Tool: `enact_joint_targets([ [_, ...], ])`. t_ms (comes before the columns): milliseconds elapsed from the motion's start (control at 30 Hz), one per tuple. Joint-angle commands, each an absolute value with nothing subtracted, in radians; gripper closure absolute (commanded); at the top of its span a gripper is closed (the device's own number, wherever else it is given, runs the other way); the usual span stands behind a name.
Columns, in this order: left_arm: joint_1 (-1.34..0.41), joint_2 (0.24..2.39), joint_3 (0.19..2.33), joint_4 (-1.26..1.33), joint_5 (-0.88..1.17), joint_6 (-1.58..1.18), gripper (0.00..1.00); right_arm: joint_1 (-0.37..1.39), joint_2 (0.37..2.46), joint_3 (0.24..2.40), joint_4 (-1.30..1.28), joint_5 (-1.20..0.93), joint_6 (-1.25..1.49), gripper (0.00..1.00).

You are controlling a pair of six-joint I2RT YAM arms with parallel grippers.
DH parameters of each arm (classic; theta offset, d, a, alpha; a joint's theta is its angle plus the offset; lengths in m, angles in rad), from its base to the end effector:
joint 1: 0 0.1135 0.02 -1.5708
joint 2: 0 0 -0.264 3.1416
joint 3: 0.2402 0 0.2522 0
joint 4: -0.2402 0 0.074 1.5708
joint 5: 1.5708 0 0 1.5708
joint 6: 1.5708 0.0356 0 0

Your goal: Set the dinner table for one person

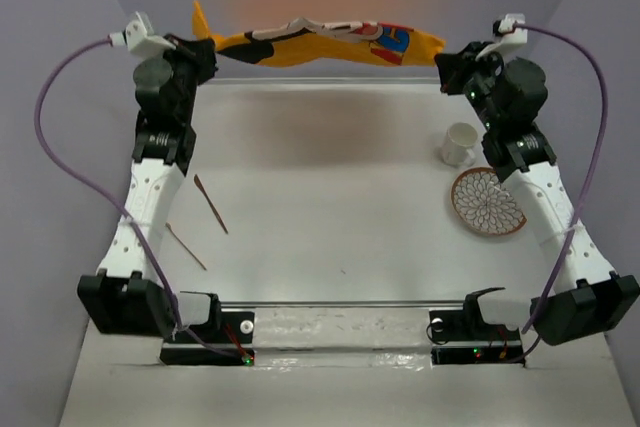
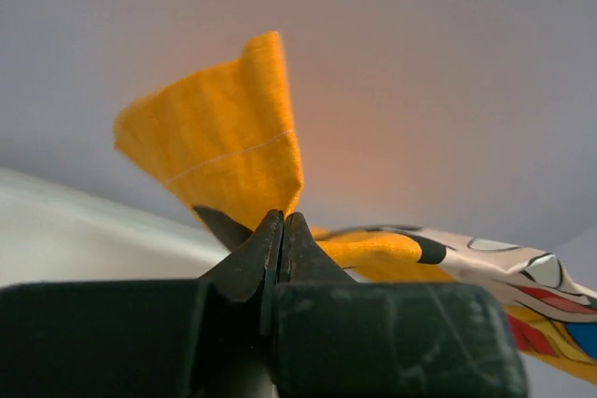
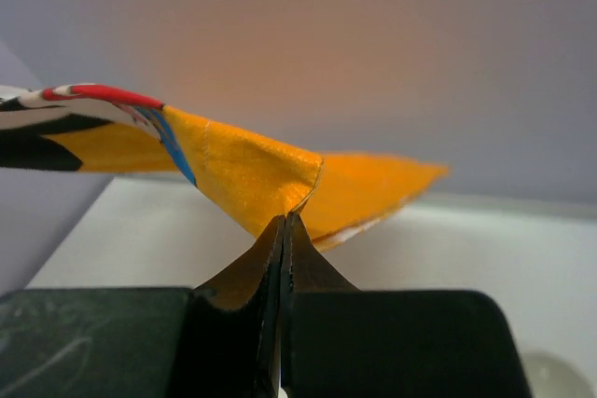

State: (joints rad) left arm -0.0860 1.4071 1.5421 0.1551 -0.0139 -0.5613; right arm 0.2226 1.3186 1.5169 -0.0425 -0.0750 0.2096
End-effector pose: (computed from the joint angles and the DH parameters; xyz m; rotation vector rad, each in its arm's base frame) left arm 0.3155 -0.0267 0.4977 -0.3178 1.2606 -0.5463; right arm 0.2829 0.0668 0.4932 -0.0718 1.4261 0.4100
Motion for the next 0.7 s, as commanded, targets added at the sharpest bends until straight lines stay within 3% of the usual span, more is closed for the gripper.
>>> enact_joint_targets([
  [0,-0.081,1.224,1.025,0.461,0.021,-0.698,0.88,0.221,1.258,1.190,0.108,-0.124,0.310,1.00],
  [33,-0.083,1.165,0.943,0.519,0.031,-0.757,0.81,0.221,1.253,1.073,0.123,-0.141,0.324,1.00],
  [200,-0.083,1.046,0.484,0.682,0.041,-0.853,0.76,0.221,1.235,0.833,0.167,-0.132,0.382,1.00],
  [500,-0.081,0.956,0.096,0.804,0.070,-0.925,0.84,0.221,1.197,0.612,0.065,-0.092,0.485,1.00],
  [667,-0.081,0.728,0.006,0.674,0.107,-0.925,0.89,0.221,1.106,0.526,0.011,0.004,0.520,1.00],
])
